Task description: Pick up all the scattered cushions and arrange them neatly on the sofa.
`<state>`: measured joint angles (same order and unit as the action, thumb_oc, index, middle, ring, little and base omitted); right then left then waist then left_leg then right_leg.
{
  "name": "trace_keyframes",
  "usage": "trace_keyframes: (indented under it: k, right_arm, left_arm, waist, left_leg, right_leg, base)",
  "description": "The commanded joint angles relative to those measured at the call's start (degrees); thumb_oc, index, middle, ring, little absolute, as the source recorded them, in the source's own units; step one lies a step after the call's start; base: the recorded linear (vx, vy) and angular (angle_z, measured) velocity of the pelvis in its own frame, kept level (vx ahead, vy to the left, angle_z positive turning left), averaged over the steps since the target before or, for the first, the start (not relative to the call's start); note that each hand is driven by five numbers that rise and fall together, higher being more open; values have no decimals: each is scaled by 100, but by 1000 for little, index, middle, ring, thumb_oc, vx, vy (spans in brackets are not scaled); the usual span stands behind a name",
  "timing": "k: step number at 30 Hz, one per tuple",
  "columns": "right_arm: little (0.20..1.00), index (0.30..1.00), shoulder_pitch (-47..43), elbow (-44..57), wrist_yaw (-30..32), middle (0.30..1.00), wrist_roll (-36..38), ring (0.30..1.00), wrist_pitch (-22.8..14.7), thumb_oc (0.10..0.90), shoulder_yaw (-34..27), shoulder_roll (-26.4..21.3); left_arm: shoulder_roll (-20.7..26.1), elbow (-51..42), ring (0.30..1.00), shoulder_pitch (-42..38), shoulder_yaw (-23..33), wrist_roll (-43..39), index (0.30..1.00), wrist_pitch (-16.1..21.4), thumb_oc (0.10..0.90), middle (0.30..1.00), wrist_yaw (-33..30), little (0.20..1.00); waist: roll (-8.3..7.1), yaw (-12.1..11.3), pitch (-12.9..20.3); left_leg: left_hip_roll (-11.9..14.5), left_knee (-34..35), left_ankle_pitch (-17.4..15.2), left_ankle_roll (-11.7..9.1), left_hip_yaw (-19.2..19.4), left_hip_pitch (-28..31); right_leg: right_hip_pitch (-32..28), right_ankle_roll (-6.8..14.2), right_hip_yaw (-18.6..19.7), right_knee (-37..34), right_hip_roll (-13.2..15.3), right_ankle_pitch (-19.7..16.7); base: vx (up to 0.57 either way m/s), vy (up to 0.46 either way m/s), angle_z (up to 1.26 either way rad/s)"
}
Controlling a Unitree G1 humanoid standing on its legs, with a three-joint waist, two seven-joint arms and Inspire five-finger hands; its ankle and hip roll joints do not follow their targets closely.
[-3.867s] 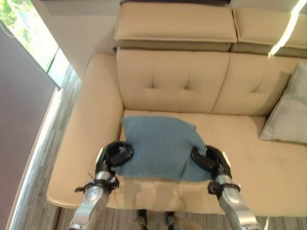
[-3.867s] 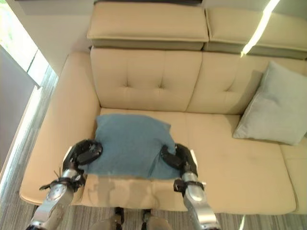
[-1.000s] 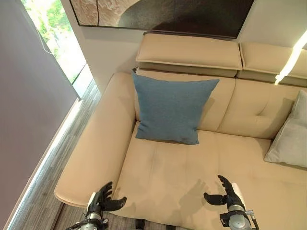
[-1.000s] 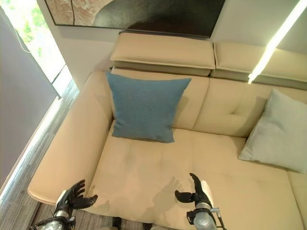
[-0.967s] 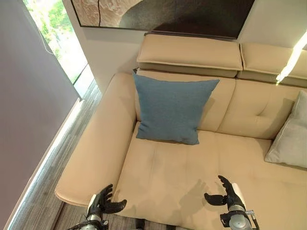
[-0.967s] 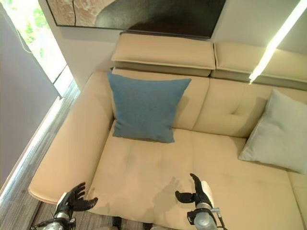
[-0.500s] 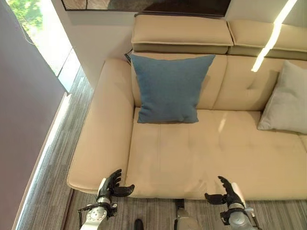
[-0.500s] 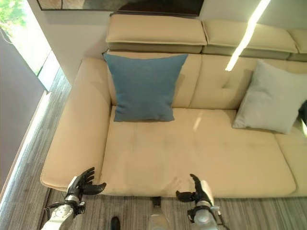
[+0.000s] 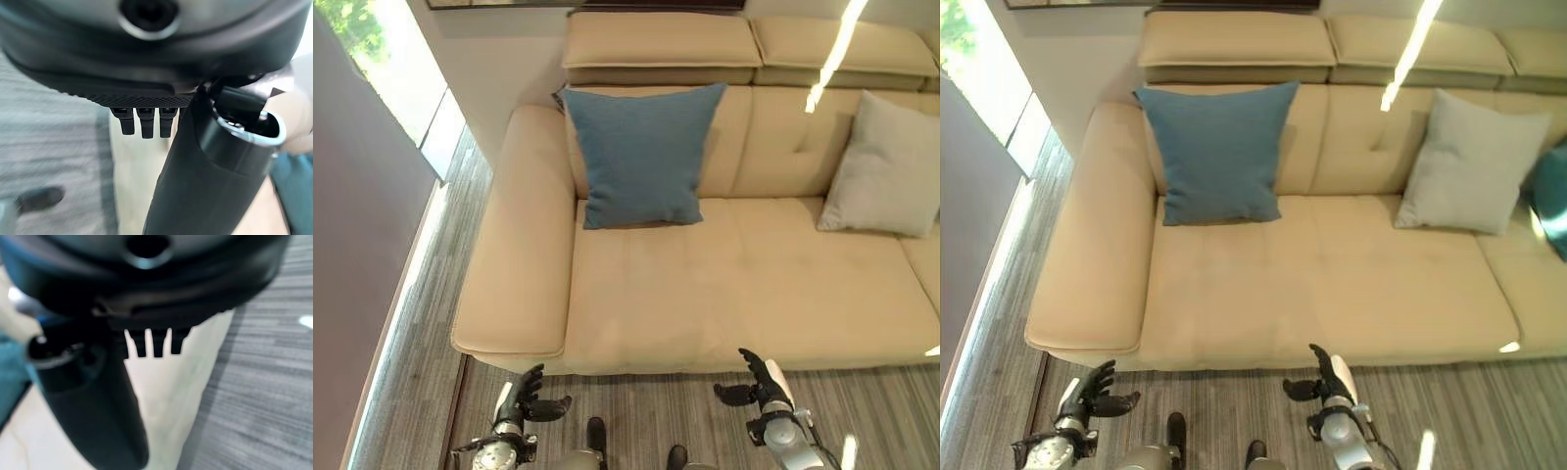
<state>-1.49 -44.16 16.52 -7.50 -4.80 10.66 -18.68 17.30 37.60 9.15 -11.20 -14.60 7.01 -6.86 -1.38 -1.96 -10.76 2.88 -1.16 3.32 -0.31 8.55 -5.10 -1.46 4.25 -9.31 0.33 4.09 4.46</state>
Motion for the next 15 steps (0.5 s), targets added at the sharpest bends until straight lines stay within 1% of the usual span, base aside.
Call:
trace_keyframes:
  k: [1,2,3,4,5,6,9,10,11,15]
  right_arm:
    - [900,900,18,293,268,900,177,900,-255,800,-139,-264]
    - [900,900,43,306,275,900,179,900,-260,800,-145,-274]
    - [900,900,36,227,286,900,202,900,-257,800,-115,-282]
    - [900,900,34,226,287,900,203,900,-258,800,-116,-283]
    - [900,900,-24,122,328,900,209,900,-248,800,-98,-310]
    - [900,900,-26,120,329,900,209,900,-249,800,-99,-310]
    - [900,900,-70,-57,303,900,220,900,-241,800,-45,-346]
    - [900,900,-74,-97,287,900,217,900,-231,800,-30,-348]
    - [900,900,-67,-191,294,900,209,900,-205,800,-18,-385]
    - [900,900,-85,-279,287,900,220,900,-106,800,-56,-331]
  left_arm:
    - [106,-264,900,-336,72,-65,900,240,800,900,-24,900]
    - [93,-266,900,-363,49,-76,900,226,800,900,-23,900]
    - [68,-280,900,-432,-42,-73,900,228,800,900,-34,900]
    - [67,-279,900,-435,-43,-73,900,228,800,900,-35,900]
    - [62,-347,900,-503,-137,-13,900,241,800,900,-43,900]
    - [61,-347,900,-505,-137,-13,900,241,800,900,-43,900]
    - [-7,-389,900,-520,-175,-24,900,270,800,900,-41,900]
    - [-46,-361,900,-528,-186,-30,900,282,800,900,-47,900]
    - [-113,-269,900,-590,-322,10,900,267,800,900,-31,900]
    - [-102,-163,900,-768,-529,181,900,213,800,900,-16,900]
  waist:
    - [-248,192,299]
    - [-237,220,256]
    - [-224,240,178]
    - [-223,240,174]
    - [-231,230,113]
    - [-227,234,110]
    - [-239,211,118]
    - [-209,195,119]
    - [-138,262,143]
    - [-97,395,119]
  left_leg:
    - [-239,-403,-679,-3,-616,-278]
    - [-223,-474,-649,-41,-637,-315]
    - [-235,-558,-612,-121,-838,-364]
    - [-235,-561,-614,-122,-840,-363]
    - [-357,-691,-696,-173,-1306,-431]
    - [-356,-701,-703,-173,-1312,-433]
    - [-515,-879,-971,-212,-1960,-319]
    - [-528,-855,-1019,-218,-2076,-229]
    - [-540,-781,-1037,-181,-2091,-180]
    - [-549,-635,-1040,-55,-1826,-73]
  right_leg:
    - [122,215,190,-128,-52,131]
    - [99,199,188,-175,-62,115]
    - [131,150,238,-166,-69,63]
    - [130,150,237,-164,-70,64]
    - [215,154,329,-164,-56,-21]
    - [210,154,324,-165,-57,-19]
    - [321,193,618,-173,-19,-158]
    - [333,204,692,-175,-23,-175]
    - [392,255,818,-153,-8,-209]
    - [593,354,1064,-49,65,-327]
  base:
    - [-88,-97,1]
    - [-132,-67,16]
    - [-103,-36,16]
    - [-155,-18,6]
    - [-82,3,-20]
    - [-114,11,-43]
    - [-37,73,-62]
    - [-4,198,-106]
    - [22,206,-114]
    - [-7,207,-63]
